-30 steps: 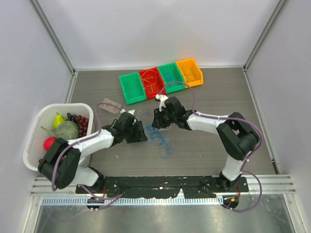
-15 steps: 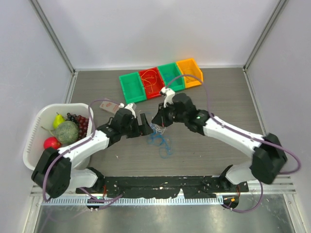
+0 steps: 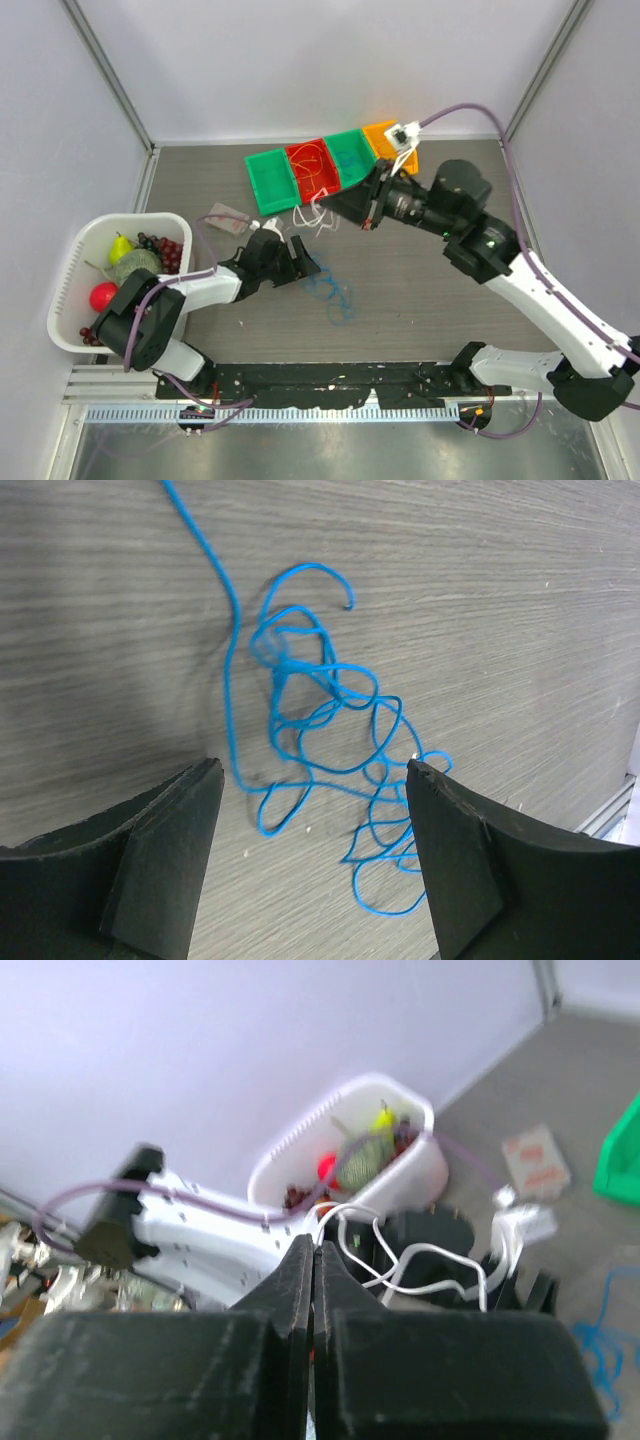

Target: Untangle the cables

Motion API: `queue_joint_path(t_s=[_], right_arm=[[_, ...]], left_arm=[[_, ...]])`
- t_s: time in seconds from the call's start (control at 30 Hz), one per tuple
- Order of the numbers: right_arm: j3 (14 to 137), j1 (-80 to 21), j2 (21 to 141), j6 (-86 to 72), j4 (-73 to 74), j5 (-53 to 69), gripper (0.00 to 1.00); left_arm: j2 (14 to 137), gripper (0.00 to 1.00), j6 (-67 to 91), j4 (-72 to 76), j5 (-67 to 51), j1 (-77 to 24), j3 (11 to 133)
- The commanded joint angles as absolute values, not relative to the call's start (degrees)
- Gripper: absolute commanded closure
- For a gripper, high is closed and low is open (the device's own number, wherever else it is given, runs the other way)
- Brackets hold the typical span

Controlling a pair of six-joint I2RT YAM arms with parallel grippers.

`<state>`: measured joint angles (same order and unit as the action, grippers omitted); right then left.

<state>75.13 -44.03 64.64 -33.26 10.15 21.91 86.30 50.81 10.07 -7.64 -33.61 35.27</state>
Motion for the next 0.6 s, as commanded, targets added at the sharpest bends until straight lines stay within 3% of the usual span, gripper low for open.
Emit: queue_joint_path(t_s=[0.0,0.2,0.57], right_arm=[[85.77,-44.03,60.38,-27.87,15.28,15.92,0.99],[87.02,-44.03,59.68,-23.47,18.02,12.92,0.99],[76.21,-43.95,55.9,-19.6,14.51,21.17,0.99]], left_arm=[[81.4,0.22,51.68,7.82,-3.96,-32.87,29.19],[67.79,0.11,48.18,7.03,-10.34,-32.87,27.16],[43.26,0.11,39.2,0.61,-31.72,-32.87,39.19]])
